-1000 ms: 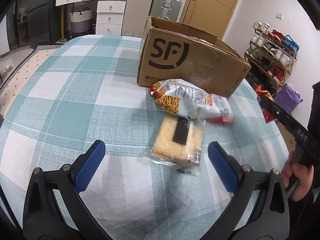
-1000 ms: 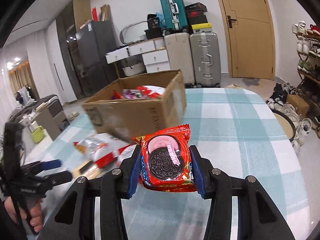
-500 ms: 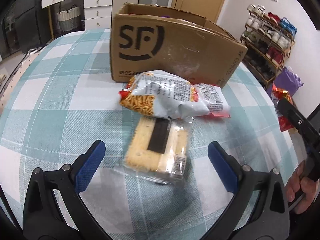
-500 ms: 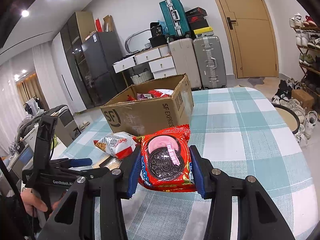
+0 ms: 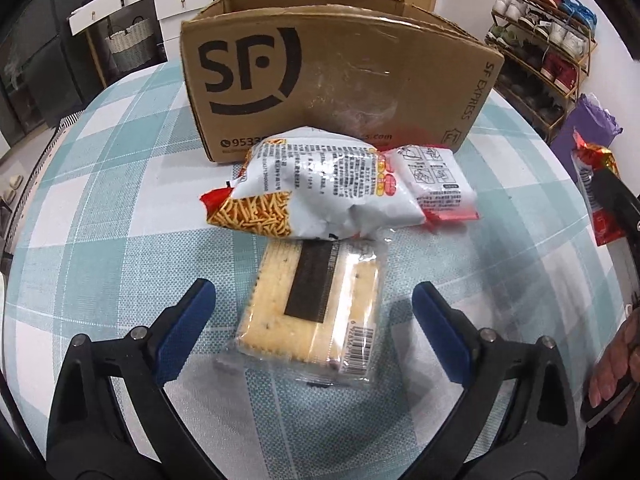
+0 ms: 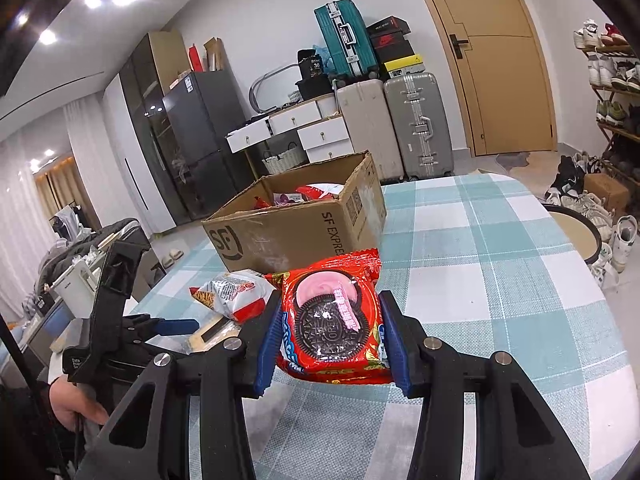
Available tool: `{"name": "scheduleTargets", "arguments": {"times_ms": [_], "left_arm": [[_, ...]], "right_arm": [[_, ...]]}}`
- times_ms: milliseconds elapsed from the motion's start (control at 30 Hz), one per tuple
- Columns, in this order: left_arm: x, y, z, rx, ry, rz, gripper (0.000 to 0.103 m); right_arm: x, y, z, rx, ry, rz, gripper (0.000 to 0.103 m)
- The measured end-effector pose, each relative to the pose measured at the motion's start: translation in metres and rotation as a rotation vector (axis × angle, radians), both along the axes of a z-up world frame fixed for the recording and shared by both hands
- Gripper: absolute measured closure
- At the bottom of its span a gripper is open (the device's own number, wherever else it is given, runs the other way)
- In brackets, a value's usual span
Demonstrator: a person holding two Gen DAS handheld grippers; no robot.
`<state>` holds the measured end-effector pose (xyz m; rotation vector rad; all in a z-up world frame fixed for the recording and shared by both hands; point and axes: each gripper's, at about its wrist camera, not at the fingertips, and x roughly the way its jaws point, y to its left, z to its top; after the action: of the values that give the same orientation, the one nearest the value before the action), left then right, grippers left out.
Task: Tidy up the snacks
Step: 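Lift the red Oreo pack with the right gripper while the left gripper approaches the cracker pack, then grasp the yellow cracker pack with the left gripper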
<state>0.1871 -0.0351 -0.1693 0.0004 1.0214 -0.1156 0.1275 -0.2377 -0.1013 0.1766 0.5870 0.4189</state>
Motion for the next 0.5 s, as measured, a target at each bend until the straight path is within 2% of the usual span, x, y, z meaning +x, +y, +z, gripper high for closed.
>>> {"name": "scheduleTargets", "arguments": {"times_ms": [167, 367, 433, 500], "left_arm": [[0.000, -0.006, 0.000, 0.026, -0.010, -0.027, 0.013], [-0.005, -0.013, 0.007, 0.029, 0.003, -0.070, 0.036], [-0.008, -0.016, 0.010, 0.027, 0.002, -0.079, 0.048], [-0.011, -0.015, 0.011, 0.021, 0.004, -0.082, 0.048]], "right_arm": [[0.000, -0.002, 0.000, 0.008, 0.003, 0.000, 0.057], [0.002, -0.008, -0.001, 0.035, 0.015, -0.015, 0.057], [0.002, -0.008, -0.001, 0.034, 0.015, -0.015, 0.057], [0.002, -0.008, -0.001, 0.033, 0.014, -0.014, 0.057]]}}
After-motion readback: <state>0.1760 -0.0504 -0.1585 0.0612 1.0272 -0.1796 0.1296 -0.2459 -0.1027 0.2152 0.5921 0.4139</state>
